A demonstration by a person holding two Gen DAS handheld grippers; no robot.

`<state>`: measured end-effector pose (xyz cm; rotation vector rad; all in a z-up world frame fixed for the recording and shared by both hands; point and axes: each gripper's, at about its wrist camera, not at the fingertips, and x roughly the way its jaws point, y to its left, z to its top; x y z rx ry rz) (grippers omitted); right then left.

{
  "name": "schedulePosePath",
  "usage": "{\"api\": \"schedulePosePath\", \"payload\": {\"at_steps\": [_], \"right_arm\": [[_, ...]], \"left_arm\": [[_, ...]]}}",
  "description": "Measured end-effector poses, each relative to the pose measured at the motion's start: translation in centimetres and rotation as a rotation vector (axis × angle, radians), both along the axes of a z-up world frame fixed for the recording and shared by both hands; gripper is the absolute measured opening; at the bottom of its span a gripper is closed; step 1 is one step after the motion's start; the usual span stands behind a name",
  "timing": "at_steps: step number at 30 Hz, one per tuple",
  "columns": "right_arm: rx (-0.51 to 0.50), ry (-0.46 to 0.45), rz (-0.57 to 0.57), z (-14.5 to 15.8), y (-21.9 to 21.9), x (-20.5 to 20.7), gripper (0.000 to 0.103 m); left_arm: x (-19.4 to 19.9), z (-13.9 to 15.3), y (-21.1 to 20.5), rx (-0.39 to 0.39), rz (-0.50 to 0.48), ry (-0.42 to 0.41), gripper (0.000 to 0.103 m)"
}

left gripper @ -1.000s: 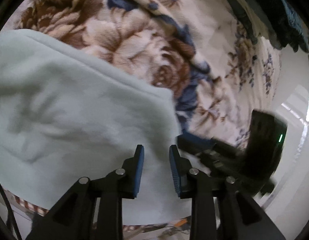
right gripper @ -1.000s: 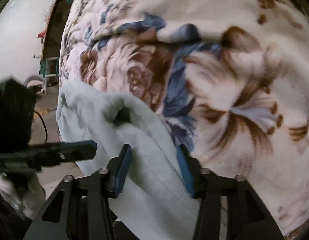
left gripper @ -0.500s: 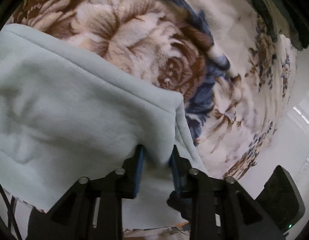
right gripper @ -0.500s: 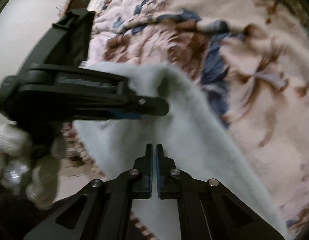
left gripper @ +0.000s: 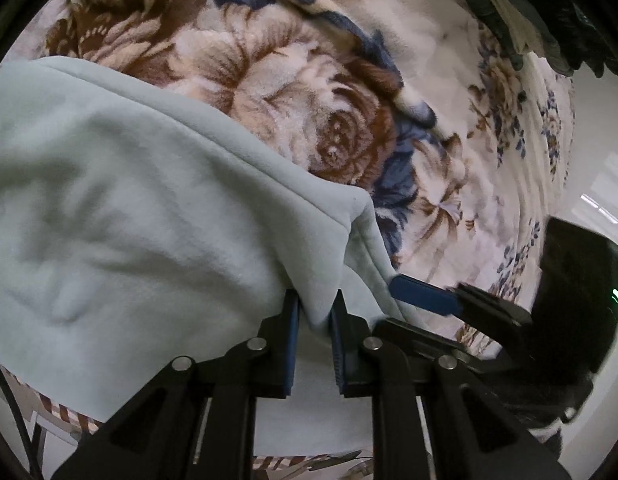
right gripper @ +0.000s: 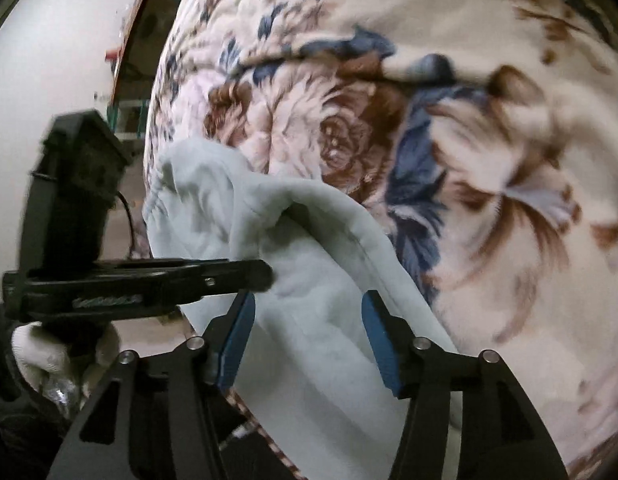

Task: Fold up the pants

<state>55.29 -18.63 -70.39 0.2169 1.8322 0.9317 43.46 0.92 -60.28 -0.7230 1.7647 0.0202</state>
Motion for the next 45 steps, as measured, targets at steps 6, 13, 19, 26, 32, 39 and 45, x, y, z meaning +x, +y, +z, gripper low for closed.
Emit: {"api": "schedulePosePath", "payload": {"at_steps": [6,13,19,26,32,39,45], "right_arm": [[-0.044,-0.009,-0.004,-0.3,0.6,-1.1,0.007],[-0.125,-0.052,-0.29,-0.2,-4.0,1.0,0.006],[-0.203,-0.048,-0.313,-2.1,-3.6,0.3,0.006],[-0.077,-0.066,-0.255,0.2,-4.3,1.1,0.036],[0.021,-0.06,-0.184,-0.2,-0.5,2.2,0.036],[0.042,-0.182,-0.09,1.6,1.8,-1.0,0.009],[0.04,-0.259,-0.048,3.4,2.2,-3.1,0.008]], "left_arm": [[1.2,1.5,0.1,0.006,0.006,-0.077,0.012],[2.7,1.4,1.2,-0.018,0.053,-0.092,0.013],[2.5,1.2,1.2,-0.017,0.038,-0.093,0.015],[1.5,0.0,2.1,-0.018,0.046,-0.039,0.015],[2.1,0.3,1.4,-0.062,0.074,-0.032,0.019],[3.4,-0.2,0.8,-0.079,0.072,0.006,0.022],[3.6,-1.7,-0.5,-0.011,-0.032,0.056,0.021]]}}
